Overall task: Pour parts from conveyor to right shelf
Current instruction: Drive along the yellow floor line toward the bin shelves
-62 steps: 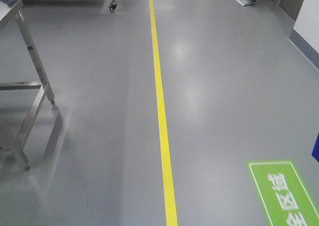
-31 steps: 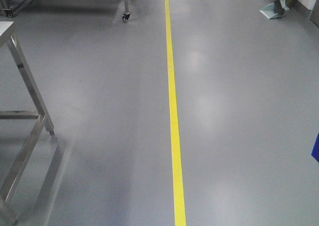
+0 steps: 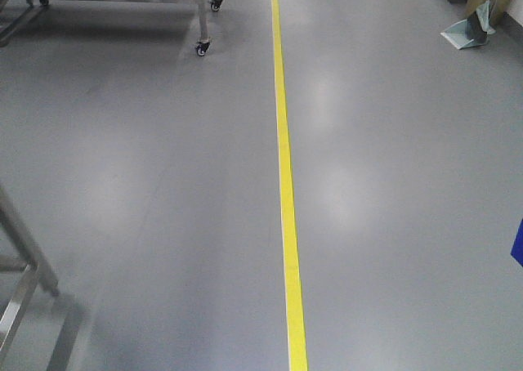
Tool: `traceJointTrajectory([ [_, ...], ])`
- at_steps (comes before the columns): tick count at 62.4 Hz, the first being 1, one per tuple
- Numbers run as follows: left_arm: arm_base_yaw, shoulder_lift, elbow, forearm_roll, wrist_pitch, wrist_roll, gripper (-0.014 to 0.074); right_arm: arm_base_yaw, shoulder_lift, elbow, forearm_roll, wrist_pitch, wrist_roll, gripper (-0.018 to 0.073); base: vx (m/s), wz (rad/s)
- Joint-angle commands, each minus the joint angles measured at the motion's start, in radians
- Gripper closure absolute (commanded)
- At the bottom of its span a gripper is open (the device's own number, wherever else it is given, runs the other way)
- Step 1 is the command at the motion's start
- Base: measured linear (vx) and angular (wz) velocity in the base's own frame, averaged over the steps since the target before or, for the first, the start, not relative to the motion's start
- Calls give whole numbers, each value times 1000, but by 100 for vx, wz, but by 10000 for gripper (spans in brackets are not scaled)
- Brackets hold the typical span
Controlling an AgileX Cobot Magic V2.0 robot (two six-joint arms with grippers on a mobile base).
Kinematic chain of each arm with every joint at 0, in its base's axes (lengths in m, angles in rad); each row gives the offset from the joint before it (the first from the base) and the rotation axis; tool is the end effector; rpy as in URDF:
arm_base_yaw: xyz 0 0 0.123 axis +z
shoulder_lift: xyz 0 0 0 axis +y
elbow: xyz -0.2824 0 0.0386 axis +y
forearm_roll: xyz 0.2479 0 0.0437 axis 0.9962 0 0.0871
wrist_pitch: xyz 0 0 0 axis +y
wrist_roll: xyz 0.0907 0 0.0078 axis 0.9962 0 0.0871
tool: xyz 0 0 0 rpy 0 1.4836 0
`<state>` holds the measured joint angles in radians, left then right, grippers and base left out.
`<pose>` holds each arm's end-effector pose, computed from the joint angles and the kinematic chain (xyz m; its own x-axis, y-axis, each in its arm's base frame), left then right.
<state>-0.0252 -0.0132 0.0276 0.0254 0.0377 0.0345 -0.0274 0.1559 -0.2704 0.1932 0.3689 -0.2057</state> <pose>0.0566 -0.0013 0.2011 0.0365 0.0589 -0.9976 0.0221 0.9980 0.0598 0.0581 0.0047 0.2620 -0.1591 -0.0208 -0.9870 -0.0450 0.9989 -0.0138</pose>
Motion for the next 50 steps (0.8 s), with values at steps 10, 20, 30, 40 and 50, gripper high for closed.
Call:
traceJointTrajectory([
  [10, 0, -13, 31, -3, -75, -3, 603, 1, 9, -30, 2, -78, -5, 568, 78, -9],
  [20, 0, -13, 31, -3, -75, -3, 603, 1, 9, -30, 2, -78, -5, 568, 77, -6],
  [30, 0, -13, 31, -3, -75, -3, 603, 1, 9, -30, 2, -78, -5, 568, 78, 1],
  [40, 0, -13, 31, -3, -75, -3, 603, 1, 9, -30, 2, -78, -5, 568, 79, 6],
  [50, 0, -13, 31, -3, -75, -3, 603, 1, 9, -30, 2, -78, -5, 568, 78, 5],
])
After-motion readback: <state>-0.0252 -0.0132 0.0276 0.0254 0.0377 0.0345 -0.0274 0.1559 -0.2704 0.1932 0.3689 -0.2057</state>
